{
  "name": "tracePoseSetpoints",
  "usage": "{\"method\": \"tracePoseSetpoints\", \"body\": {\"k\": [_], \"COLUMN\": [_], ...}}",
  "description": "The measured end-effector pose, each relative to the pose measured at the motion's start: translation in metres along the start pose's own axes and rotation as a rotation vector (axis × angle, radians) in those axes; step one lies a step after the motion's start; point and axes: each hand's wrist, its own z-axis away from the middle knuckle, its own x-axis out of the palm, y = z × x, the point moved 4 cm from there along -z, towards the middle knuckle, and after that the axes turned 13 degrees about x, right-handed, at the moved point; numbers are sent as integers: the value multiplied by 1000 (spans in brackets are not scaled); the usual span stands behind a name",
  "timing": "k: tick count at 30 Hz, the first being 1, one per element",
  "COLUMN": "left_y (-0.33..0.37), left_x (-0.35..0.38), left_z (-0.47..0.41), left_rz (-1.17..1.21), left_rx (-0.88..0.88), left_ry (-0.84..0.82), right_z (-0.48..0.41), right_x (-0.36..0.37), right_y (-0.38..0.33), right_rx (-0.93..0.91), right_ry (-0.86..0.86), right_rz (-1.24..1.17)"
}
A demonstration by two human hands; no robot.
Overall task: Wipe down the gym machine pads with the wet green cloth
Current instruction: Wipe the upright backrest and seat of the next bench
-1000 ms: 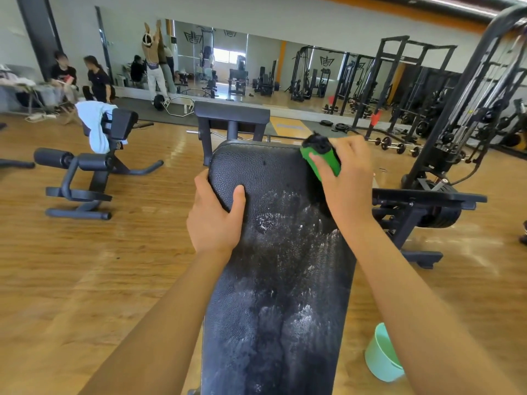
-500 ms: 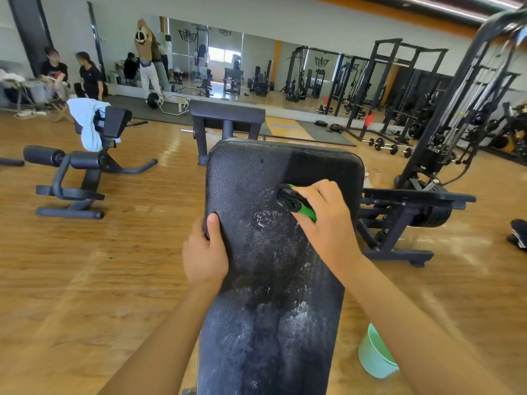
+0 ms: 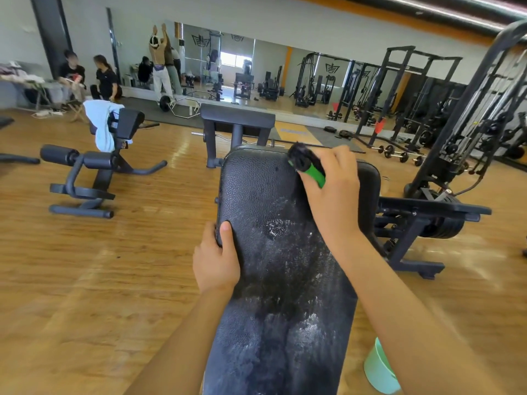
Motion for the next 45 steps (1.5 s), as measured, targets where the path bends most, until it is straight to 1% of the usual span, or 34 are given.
{"method": "tracePoseSetpoints", "body": {"k": [4, 7, 12, 16, 21, 25, 27, 31, 34, 36, 40, 42, 45], "left_y": [1, 5, 2, 4, 1, 1, 1, 2, 4, 4, 3, 1, -1], "left_x": [-1, -3, -2, -2, -1, -1, -1, -2, -4, -4, -4, -3, -2], "left_z": [0, 0, 0, 0, 0, 0, -1, -1, -1, 0, -1, -1, -2], "left_rz": [4, -6, -13, 1, -2, -13, -25, -38, -24, -22, -20, -13, -13], "left_rx": [-7, 6, 21, 35, 30, 35, 44, 42, 42, 47, 54, 63, 54], "left_ry": [-6, -2, 0, -8, -16, -14, -14, -7, -1, 6, 13, 5, -6], "right_z": [45, 51, 43, 31, -23, -18, 1, 54, 54, 34, -19, -28, -18], "right_x": [3, 4, 6, 7, 12, 19, 19, 24, 23, 19, 21, 30, 37], "right_y": [5, 8, 0, -6, -24, -28, -27, -18, -17, -22, -37, -44, -48], "right_rx": [-121, -163, -169, -202, -129, -121, -157, -297, -361, -332, -177, -132, -108], "right_ry": [-131, -182, -164, -90, -9, -4, -40, -193, -224, -191, -69, -60, -48], "right_rz": [43, 31, 55, 46, 4, -9, -22, 25, 64, 51, -5, -7, -34]}}
